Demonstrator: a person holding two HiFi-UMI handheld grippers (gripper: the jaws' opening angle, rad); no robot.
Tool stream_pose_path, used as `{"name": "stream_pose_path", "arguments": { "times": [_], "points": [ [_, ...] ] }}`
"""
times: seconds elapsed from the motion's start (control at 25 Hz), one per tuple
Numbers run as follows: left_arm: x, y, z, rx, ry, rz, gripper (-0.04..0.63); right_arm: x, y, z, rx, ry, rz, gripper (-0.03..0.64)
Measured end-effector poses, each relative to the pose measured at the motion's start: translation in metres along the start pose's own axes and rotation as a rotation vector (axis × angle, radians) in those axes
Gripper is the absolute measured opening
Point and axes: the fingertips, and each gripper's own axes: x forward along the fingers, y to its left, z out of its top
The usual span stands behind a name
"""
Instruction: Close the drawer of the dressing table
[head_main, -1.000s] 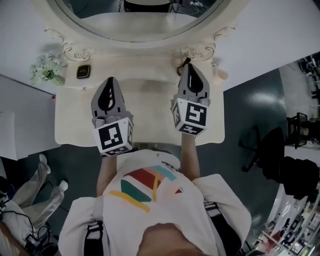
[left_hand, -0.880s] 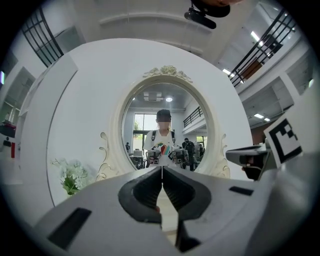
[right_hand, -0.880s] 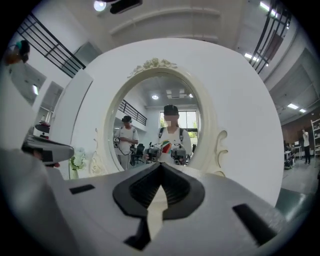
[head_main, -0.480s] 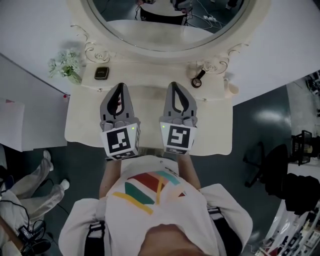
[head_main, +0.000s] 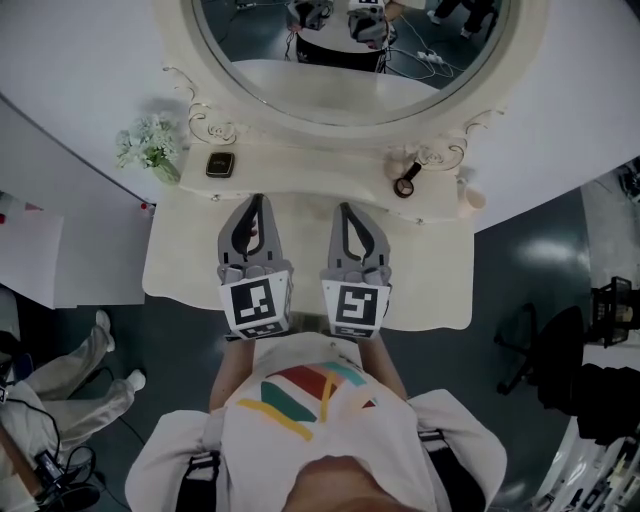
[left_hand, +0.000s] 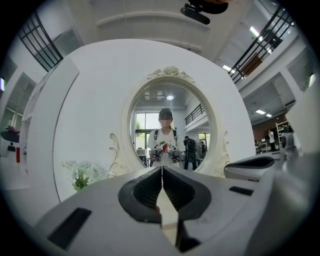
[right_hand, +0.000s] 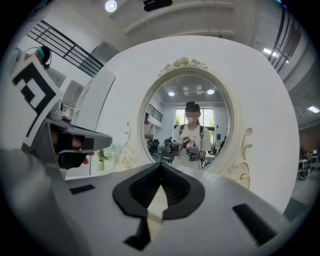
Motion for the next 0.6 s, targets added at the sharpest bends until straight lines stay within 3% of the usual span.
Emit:
{"name": "stream_pose_path", "arguments": {
  "times": [0.6],
  "points": [
    [0.001,-0.011,-0.001,-0.016,0.009,-0.023,0.007,-0.008,-0.009,-0.011,-0.016,0.038,-0.023,0.0]
  ]
}}
